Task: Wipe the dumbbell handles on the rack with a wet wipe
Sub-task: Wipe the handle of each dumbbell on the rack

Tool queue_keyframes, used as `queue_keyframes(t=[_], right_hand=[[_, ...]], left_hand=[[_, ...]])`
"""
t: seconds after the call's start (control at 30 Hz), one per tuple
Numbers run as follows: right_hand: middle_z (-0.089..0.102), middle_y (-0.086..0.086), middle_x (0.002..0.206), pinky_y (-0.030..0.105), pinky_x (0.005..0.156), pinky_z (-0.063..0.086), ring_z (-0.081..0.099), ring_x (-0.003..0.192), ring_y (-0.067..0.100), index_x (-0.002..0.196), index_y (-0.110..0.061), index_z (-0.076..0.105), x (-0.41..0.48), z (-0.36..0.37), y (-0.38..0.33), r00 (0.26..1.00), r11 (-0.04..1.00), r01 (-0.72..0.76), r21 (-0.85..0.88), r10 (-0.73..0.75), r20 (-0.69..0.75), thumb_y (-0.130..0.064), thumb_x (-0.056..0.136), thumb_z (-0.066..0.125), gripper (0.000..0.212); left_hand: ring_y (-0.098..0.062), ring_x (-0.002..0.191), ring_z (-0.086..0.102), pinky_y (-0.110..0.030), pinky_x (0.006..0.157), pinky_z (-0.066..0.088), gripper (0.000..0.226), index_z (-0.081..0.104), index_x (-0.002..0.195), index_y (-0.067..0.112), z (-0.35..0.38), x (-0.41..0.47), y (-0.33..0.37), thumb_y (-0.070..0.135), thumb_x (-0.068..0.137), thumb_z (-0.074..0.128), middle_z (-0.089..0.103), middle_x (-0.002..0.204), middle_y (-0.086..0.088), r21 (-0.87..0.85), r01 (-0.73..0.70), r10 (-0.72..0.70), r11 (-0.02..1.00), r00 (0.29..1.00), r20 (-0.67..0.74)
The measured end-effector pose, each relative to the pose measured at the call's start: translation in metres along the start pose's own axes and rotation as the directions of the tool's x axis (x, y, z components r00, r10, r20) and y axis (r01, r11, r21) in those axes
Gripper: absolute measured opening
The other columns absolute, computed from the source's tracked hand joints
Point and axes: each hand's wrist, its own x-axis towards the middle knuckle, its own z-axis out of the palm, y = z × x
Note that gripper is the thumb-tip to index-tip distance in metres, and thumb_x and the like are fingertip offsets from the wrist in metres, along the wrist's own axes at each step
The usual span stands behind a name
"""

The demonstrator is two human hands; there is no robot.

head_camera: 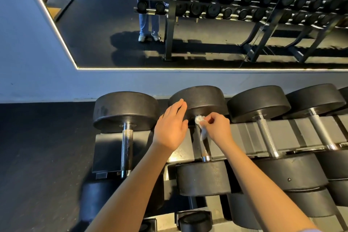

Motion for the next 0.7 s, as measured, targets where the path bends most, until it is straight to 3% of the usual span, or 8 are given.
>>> queue_keyframes(t=[0.13, 0.27, 0.37, 0.47, 0.57, 0.63, 0.7], right_hand=[[0.057, 0.002, 0.080, 0.023, 0.065, 0.041, 0.054, 0.085, 0.018, 0.072, -0.012, 0.057, -0.016, -0.011, 0.013, 0.967, 0.977, -0.064, -0.203, 0.111, 0.228, 0.003, 0.071, 0.072, 0.021], [0.065, 0.010, 0.097, 0.029, 0.082, 0.048, 0.059, 0.094, 0.021, 0.089, -0.009, 0.066, -0.024, -0.018, 0.018, 0.903, 0.906, 0.001, -0.424, 0.181, 0.390, -0.007, 0.076, 0.072, 0.015], [0.063, 0.007, 0.090, 0.026, 0.073, 0.046, 0.057, 0.085, 0.018, 0.081, -0.012, 0.063, -0.021, -0.015, 0.015, 0.928, 0.915, -0.020, -0.402, 0.167, 0.334, -0.009, 0.076, 0.073, 0.011], [0.055, 0.002, 0.079, 0.021, 0.060, 0.039, 0.054, 0.080, 0.017, 0.069, -0.015, 0.052, -0.017, -0.009, 0.014, 0.981, 0.980, -0.063, -0.190, 0.096, 0.171, -0.008, 0.078, 0.072, 0.022], [0.053, 0.001, 0.076, 0.018, 0.053, 0.032, 0.052, 0.077, 0.017, 0.069, -0.013, 0.051, -0.015, -0.008, 0.014, 0.997, 0.998, -0.031, -0.047, 0.034, 0.064, -0.006, 0.082, 0.066, 0.020], [0.055, 0.003, 0.081, 0.017, 0.055, 0.034, 0.051, 0.077, 0.016, 0.073, -0.013, 0.053, -0.017, -0.010, 0.014, 0.992, 0.996, -0.025, -0.082, 0.035, 0.120, -0.006, 0.083, 0.066, 0.018], [0.057, 0.005, 0.087, 0.019, 0.061, 0.040, 0.053, 0.080, 0.016, 0.076, -0.014, 0.054, -0.020, -0.014, 0.016, 0.965, 0.968, -0.017, -0.248, 0.081, 0.248, -0.006, 0.080, 0.068, 0.017]], left_hand=[[-0.012, 0.142, 0.024, -0.032, 0.111, 0.035, 0.055, 0.021, 0.151, 0.020, -0.001, -0.003, 0.001, 0.026, 0.100, 0.042, 0.019, 0.157, 0.007, -0.010, -0.021, 0.021, 1.000, 0.999, -0.026], [-0.012, 0.141, 0.026, -0.033, 0.111, 0.036, 0.055, 0.022, 0.151, 0.020, -0.001, -0.005, 0.003, 0.026, 0.100, 0.043, 0.020, 0.157, 0.006, -0.027, -0.013, 0.012, 1.000, 0.999, -0.037], [-0.011, 0.141, 0.026, -0.032, 0.112, 0.033, 0.055, 0.021, 0.151, 0.021, -0.001, -0.005, 0.005, 0.026, 0.100, 0.042, 0.020, 0.157, 0.007, -0.028, -0.007, 0.006, 1.000, 0.999, -0.041], [-0.012, 0.142, 0.024, -0.033, 0.114, 0.031, 0.055, 0.020, 0.151, 0.021, 0.000, -0.005, 0.005, 0.026, 0.101, 0.042, 0.019, 0.158, 0.007, -0.030, 0.000, -0.001, 1.000, 0.999, -0.038], [-0.012, 0.142, 0.023, -0.033, 0.114, 0.030, 0.056, 0.019, 0.151, 0.021, 0.001, -0.004, 0.004, 0.026, 0.101, 0.042, 0.018, 0.158, 0.007, -0.038, 0.006, -0.007, 0.999, 1.000, -0.028], [-0.012, 0.142, 0.023, -0.034, 0.114, 0.031, 0.055, 0.020, 0.151, 0.022, 0.002, -0.004, 0.003, 0.025, 0.101, 0.042, 0.018, 0.158, 0.007, -0.046, 0.008, -0.010, 0.999, 1.000, -0.026], [-0.012, 0.142, 0.024, -0.035, 0.114, 0.032, 0.055, 0.020, 0.151, 0.022, 0.002, -0.004, 0.003, 0.025, 0.101, 0.043, 0.019, 0.158, 0.007, -0.054, 0.011, -0.013, 0.999, 0.999, -0.032]])
